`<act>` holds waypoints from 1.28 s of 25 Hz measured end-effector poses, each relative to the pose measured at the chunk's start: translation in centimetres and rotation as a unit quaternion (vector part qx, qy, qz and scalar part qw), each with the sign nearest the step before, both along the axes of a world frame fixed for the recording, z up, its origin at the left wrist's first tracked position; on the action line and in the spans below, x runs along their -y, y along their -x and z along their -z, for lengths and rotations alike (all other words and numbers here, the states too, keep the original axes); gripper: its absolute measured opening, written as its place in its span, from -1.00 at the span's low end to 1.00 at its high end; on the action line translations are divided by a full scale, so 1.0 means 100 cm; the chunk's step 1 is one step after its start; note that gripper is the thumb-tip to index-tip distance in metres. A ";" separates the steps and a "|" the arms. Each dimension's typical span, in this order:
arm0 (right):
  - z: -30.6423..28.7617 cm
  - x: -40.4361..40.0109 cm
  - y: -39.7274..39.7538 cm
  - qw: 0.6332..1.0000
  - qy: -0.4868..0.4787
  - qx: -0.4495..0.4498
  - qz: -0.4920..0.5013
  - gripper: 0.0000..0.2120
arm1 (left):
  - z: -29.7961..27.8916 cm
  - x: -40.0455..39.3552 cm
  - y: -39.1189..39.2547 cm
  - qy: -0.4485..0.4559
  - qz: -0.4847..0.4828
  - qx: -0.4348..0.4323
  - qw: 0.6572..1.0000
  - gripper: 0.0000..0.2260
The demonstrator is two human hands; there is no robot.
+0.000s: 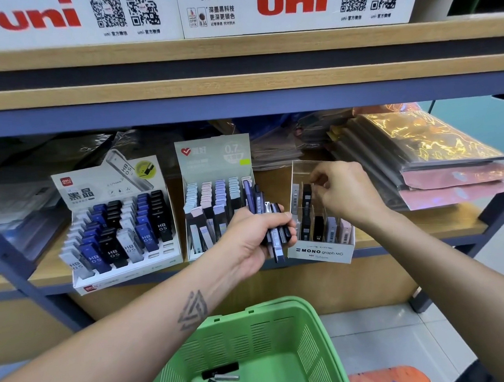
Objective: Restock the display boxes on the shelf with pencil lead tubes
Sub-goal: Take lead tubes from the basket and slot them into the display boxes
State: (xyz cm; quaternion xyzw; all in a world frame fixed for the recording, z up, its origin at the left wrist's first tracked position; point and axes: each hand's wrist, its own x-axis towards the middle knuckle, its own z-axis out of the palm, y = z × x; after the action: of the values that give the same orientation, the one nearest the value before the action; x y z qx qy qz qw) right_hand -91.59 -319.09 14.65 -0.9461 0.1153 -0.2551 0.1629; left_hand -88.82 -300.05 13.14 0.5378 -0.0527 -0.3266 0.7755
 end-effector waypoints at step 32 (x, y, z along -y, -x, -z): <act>-0.033 -0.002 0.023 0.916 -0.297 -0.168 -0.212 -0.88 | -0.008 -0.011 -0.009 -0.057 -0.032 0.117 0.991 -0.71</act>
State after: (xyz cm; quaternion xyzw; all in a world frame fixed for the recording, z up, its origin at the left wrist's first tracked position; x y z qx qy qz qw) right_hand -93.88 -318.85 17.98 -0.8852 0.0084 -0.0061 0.4651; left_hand -87.94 -298.94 13.93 0.6174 -0.1069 -0.2386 0.7419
